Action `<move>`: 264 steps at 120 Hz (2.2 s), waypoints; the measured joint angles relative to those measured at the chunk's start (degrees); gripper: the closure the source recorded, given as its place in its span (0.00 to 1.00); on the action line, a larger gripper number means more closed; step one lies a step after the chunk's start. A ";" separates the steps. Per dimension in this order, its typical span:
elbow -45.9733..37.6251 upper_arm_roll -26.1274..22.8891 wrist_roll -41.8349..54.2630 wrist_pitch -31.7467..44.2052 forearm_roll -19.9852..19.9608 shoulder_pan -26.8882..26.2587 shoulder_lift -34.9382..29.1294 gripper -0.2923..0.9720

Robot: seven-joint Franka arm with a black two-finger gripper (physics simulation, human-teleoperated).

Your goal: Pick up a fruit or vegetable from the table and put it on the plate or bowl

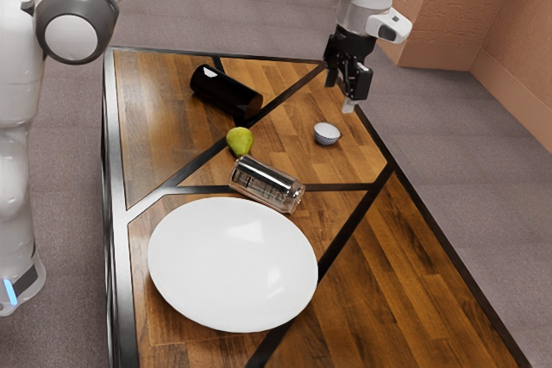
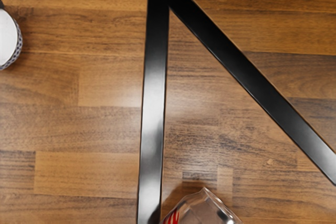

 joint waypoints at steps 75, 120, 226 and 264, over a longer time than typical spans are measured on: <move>-25.40 18.90 -32.25 -2.12 -0.52 0.55 -20.00 0.23; -28.00 19.43 -49.84 0.33 -1.13 0.36 -21.76 0.23; -46.92 14.14 -71.65 25.37 4.90 0.00 -19.55 0.23; -46.76 14.48 -71.27 27.12 4.93 0.36 -16.88 0.23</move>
